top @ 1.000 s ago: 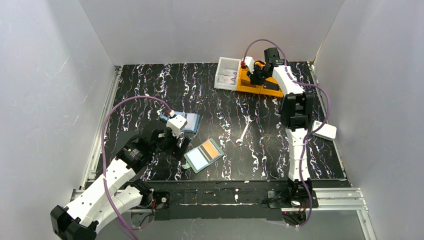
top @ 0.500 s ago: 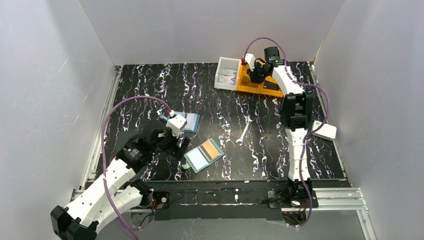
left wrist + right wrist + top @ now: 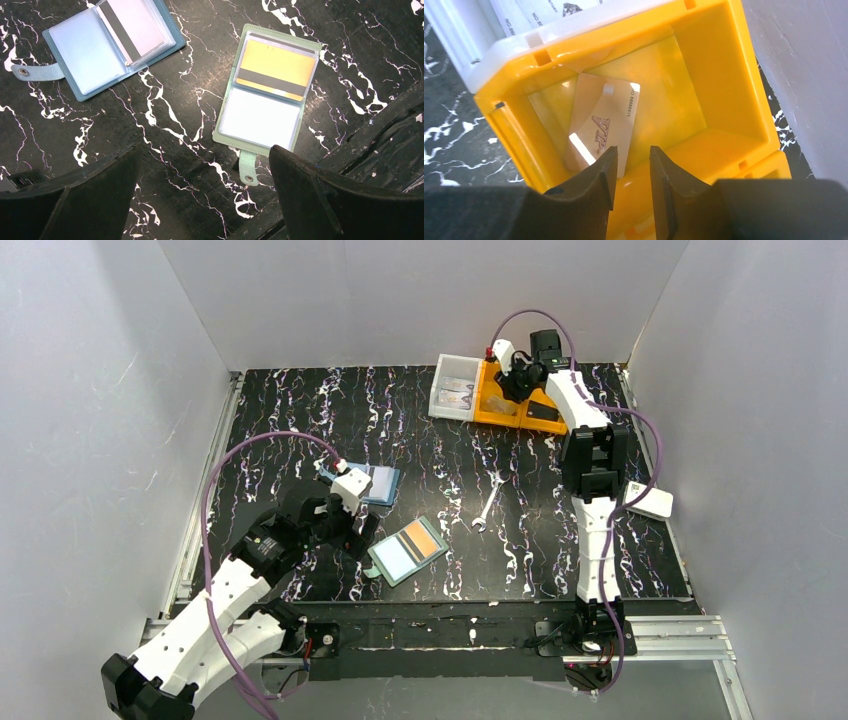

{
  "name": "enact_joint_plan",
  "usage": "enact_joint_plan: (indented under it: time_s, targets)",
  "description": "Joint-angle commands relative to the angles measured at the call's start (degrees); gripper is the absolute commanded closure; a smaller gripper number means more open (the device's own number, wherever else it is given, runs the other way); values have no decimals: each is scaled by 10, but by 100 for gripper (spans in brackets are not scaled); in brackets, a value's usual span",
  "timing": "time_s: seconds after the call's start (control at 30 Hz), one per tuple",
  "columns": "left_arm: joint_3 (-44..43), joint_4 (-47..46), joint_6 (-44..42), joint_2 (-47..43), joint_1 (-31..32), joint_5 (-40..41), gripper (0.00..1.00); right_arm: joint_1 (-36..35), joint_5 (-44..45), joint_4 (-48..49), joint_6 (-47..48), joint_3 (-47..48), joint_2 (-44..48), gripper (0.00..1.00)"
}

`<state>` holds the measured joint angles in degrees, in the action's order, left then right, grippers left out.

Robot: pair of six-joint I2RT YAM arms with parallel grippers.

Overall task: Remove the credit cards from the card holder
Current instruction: Place the credit card in the storage box, then reset both arms

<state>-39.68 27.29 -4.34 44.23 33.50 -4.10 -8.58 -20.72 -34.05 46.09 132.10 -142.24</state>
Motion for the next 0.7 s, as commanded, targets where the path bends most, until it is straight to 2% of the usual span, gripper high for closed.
enact_joint_plan:
  time_s: [0.0,0.13,0.3,0.5,0.67]
  targets:
    - [-6,-4,7,-17,-7,-15,2,1,-26,-3,-42,-24,105,60]
    - [-5,-9,18,-29,-10,-16,2,3,-79,-12,-75,-120,201,59]
    - [-9,-7,46,-38,-14,-5,2,6,-161,-11,-97,-302,352,58]
    - [-3,-41,132,-68,-18,-40,2,9,-256,-33,-88,-482,494,58]
    - [19,-79,274,-91,-18,-88,2,11,-307,-31,-77,-596,572,57]
